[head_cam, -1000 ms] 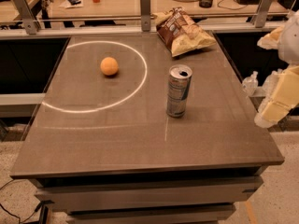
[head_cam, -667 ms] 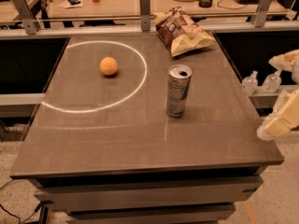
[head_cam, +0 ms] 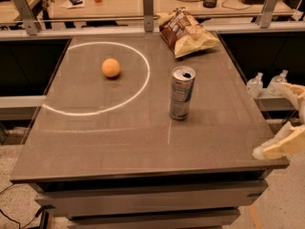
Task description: Move redbull can near orange
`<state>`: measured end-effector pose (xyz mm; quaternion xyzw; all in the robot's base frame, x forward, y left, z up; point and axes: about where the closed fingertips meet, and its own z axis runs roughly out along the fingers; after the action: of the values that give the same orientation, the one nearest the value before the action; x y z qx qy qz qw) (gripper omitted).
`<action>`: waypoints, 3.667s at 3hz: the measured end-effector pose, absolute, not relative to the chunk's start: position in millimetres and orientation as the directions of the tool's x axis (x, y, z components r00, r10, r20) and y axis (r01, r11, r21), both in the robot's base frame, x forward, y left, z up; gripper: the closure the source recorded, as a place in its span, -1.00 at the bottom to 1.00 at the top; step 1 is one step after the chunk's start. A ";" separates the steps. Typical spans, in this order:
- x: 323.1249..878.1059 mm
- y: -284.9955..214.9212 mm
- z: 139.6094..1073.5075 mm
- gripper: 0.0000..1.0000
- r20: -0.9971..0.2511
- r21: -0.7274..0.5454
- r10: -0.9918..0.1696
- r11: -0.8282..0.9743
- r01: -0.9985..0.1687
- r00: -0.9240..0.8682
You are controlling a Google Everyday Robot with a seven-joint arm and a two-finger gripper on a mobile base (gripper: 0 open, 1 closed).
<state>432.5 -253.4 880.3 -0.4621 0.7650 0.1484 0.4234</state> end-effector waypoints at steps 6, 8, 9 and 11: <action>455.6 -172.1 900.0 -1.00 -0.975 -0.048 -0.212 0.477 -0.878 -0.061; 474.5 -130.7 878.0 -1.00 -0.974 -0.058 -0.214 0.543 -0.838 -0.072; 486.4 -108.6 872.7 -1.00 -0.979 -0.051 -0.194 0.556 -0.829 -0.070; 500.1 -73.0 870.7 -1.00 -0.985 -0.034 -0.159 0.563 -0.826 -0.068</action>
Offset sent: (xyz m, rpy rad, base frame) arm 0.0059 0.0146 0.0377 0.5394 -0.1970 -0.0356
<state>500.1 -73.0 870.7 -0.3670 0.6709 0.2898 0.5755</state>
